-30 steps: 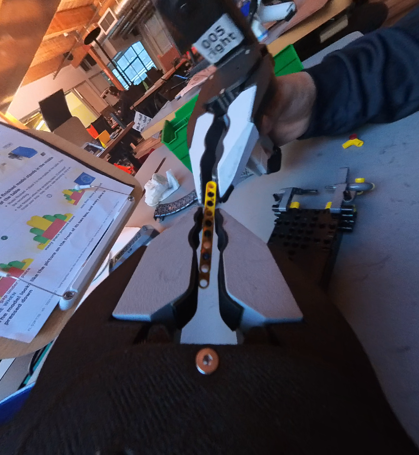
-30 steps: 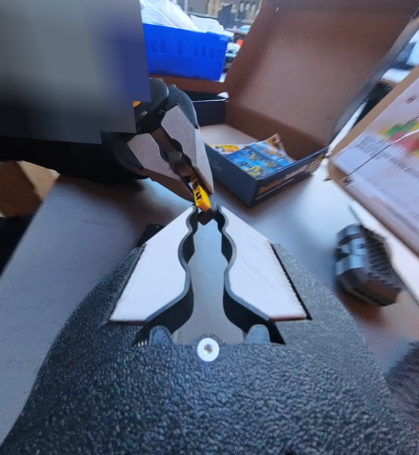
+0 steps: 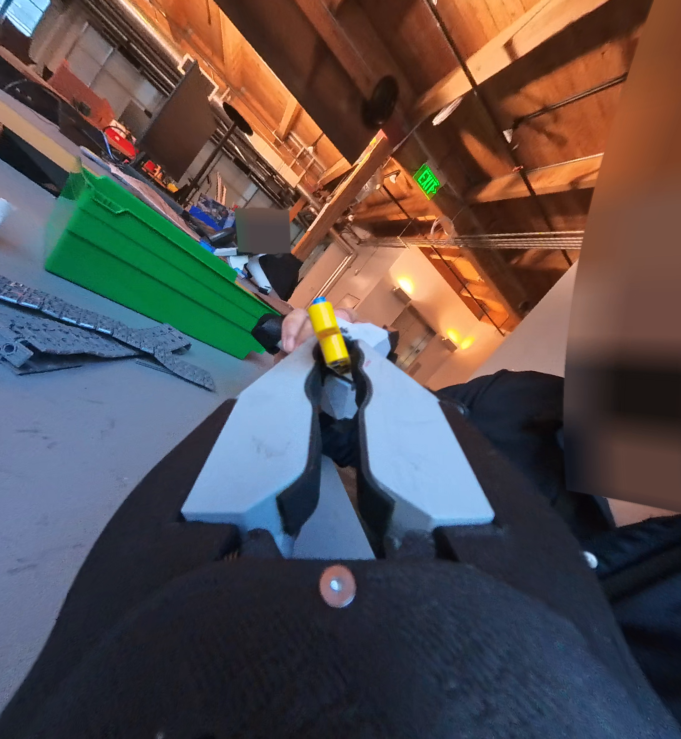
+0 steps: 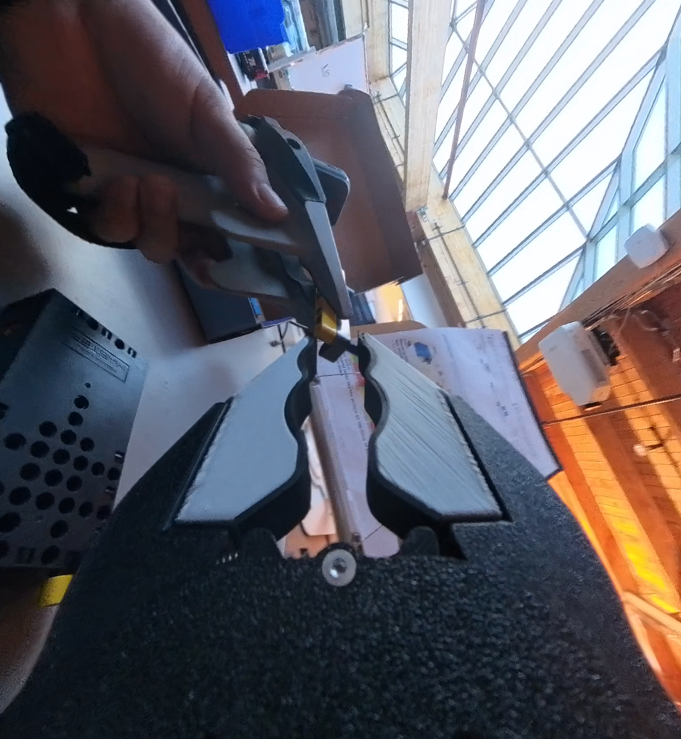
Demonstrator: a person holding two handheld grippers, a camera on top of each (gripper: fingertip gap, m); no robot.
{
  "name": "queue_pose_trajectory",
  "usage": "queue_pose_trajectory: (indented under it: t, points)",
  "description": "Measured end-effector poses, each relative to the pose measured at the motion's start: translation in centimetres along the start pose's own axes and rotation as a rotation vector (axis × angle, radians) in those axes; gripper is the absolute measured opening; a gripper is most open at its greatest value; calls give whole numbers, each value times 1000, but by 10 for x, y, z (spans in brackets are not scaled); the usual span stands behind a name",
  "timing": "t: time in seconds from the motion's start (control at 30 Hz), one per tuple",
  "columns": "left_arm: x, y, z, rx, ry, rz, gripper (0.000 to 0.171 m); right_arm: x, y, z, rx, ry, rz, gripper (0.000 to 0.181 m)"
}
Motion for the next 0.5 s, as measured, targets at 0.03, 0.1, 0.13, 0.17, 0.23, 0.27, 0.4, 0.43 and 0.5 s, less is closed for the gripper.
queue_pose_trajectory:
  t: [0.03, 0.1, 0.13, 0.17, 0.23, 0.27, 0.4, 0.43, 0.5]
  points:
    - [0, 0, 0, -6, 13, 4, 9, 2, -1, 1, -15, -8, 41, 21]
    - [1, 2, -1, -38, 34, 24, 8, 8, -1, 2, -53, -29, 123, 27]
    - [1, 3, -2, -51, 42, 28, 7, 9, -1, 2, -74, -45, 157, 28]
    - [2, 4, -2, -54, 49, 27, 6, 11, 0, 2, -93, -56, 186, 28]
    - [3, 7, -1, -57, 61, 1, 6, 14, 1, 2, -129, -83, 247, 29]
    - [4, 8, -1, -54, 64, -6, 6, 16, 1, 3, -145, -84, 268, 30]
    - [6, 10, -1, -56, 90, 2, 6, 25, -7, 1, -145, -74, 400, 37]
    - [7, 10, -1, -59, 94, 4, 6, 26, -7, 1, -157, -81, 425, 37]
    - [7, 10, 0, -63, 94, 4, 6, 27, -6, 0, -159, -81, 411, 37]
Point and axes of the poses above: each gripper's, where its closed fingertips meet, z out along the fingers, x out of its underside, y = z × x across the jaws, the point moved 7 cm from there along -z, back along the fingers, and after that the axes turned 12 degrees about -x, right-handed, at the moved point
